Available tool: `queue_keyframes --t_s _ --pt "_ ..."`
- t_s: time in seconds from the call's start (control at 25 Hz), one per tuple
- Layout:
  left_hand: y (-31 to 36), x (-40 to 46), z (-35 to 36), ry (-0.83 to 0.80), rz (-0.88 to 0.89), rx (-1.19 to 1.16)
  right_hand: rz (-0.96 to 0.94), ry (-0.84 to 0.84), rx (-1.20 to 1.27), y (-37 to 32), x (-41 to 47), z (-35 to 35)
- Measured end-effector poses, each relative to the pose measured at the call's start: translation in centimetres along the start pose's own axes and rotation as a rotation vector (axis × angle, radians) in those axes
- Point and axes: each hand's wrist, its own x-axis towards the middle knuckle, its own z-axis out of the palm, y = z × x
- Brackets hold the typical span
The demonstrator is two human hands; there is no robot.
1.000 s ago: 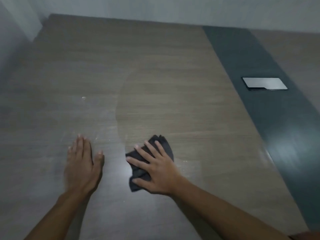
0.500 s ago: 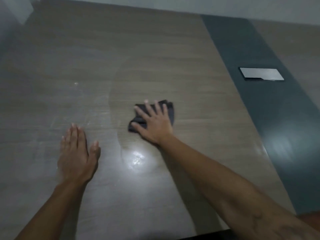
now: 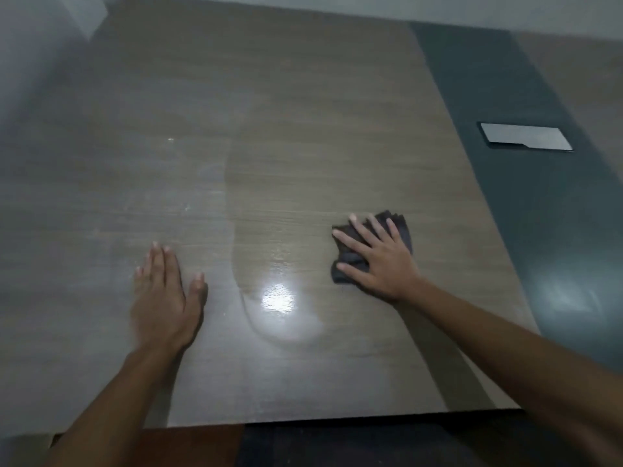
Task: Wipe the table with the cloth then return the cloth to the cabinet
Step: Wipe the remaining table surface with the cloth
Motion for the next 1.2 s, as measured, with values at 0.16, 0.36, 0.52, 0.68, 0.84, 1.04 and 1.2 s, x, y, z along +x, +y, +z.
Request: queue_keyframes --t_s 0.16,0.36,0.52,0.68,0.84,1.04,1.2 --pt "0.1 0.4 0.6 0.022 -0.006 -0.015 0.083 0.050 0.057 -8.6 5.1 1.4" --pt "0.0 0.4 0.9 0.024 -0.007 -0.037 -0.429 -0.024 0.094 -15.9 -4.6 1.1" --pt "0.4 0.0 0.4 0.007 -0.006 -0.037 -0.477 -0.090 0.017 -8.1 -10.8 -0.3" --pt "0.3 -0.1 0.4 0.011 -0.017 -0.022 -0.145 -0.073 0.010 -2.6 -8.2 -0.7" --pt "0.2 0.1 0.4 0.000 -0.016 -0.049 -0.010 -0.034 -0.001 -10.2 -1.6 0.8" --pt "0.0 0.0 0.5 -0.006 -0.004 -0.047 -0.313 -0.005 0.040 -18.0 -5.2 1.8" --pt "0.1 0.1 0.4 -0.005 -0.020 -0.056 -0.542 -0.060 0.077 -17.0 -9.5 1.0"
